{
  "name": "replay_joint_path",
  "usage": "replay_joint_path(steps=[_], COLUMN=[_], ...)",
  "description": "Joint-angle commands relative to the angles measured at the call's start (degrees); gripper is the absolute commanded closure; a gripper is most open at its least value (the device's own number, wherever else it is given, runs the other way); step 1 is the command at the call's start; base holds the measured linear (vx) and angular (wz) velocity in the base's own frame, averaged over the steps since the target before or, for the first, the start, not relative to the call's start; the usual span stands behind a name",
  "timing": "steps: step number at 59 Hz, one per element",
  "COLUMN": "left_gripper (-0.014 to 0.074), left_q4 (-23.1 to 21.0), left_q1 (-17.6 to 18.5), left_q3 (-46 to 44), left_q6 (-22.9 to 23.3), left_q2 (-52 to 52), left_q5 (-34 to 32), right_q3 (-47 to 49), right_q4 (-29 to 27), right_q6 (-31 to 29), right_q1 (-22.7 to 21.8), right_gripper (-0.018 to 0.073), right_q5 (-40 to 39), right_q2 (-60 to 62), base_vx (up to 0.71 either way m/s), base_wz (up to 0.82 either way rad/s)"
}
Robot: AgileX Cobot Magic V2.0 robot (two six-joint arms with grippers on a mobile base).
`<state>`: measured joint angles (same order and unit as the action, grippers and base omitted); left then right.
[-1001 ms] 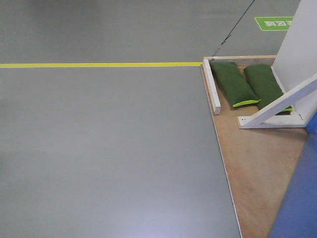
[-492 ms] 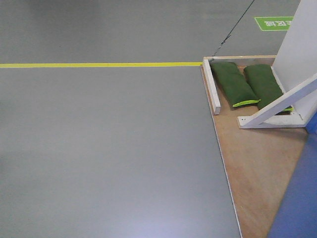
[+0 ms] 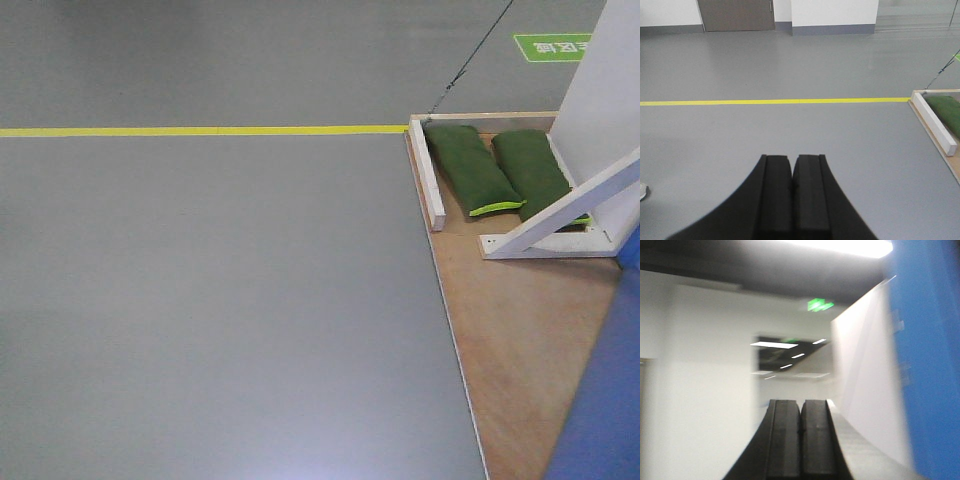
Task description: Move to blue door and open it
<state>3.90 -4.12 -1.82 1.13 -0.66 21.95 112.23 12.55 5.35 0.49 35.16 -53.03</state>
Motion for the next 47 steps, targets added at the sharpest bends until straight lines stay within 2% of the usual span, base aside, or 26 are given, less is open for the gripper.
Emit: replay_joint_path(steps=[1,7,12,20,27,31,38,47], left_gripper=[0.0524,0.0524,0.0524,0.0524,0.0524,0.0524,0.0524,0.0524], left_q4=[-0.1,-0.1,-0.1,-0.1,-0.1,-0.1,-0.1,-0.1], left_q1=[-0.1,-0.1,-0.1,-0.1,-0.1,-0.1,-0.1,-0.1], left_q3=[-1.5,-1.5,-1.5,-1.5,-1.5,-1.5,-1.5,-1.5], left_q6=[0.4,0.4,0.4,0.4,0.4,0.4,0.4,0.4], left_q2=[-0.8,-0.8,-0.8,-0.8,-0.8,-0.8,-0.8,-0.8], left_q5=[-4.6,-4.6,-4.6,-4.6,-4.6,-4.6,-4.6,-4.6], right_q3=[-3.1,-9.4,-15.0,-20.9,-24.1,-24.6,-24.6,-24.6], right_q4=[-14.0,-27.5,-33.0,-36.2,-36.1,-36.0,-34.9,-38.7], right_q6=[-0.1,-0.1,-0.1,-0.1,-0.1,-0.1,-0.1,-0.1], right_q1=[-1.9,-7.4,-10.1,-10.1,-10.3,-11.8,-18.6,-28.4], right_gripper=[0.0551,0.0551,0.0551,0.0551,0.0551,0.0551,0.0551,0.0551], right_q5=[-3.2,-3.2,-3.2,-3.1,-2.9,-3.0,-9.4,-16.3], right_q2=[1.0,5.0,8.7,11.2,11.6,11.6,11.4,11.2], base_vx=[0.00,0.00,0.00,0.00,0.00,0.00,0.00,0.00], base_wz=[0.00,0.00,0.00,0.00,0.00,0.00,0.00,0.00])
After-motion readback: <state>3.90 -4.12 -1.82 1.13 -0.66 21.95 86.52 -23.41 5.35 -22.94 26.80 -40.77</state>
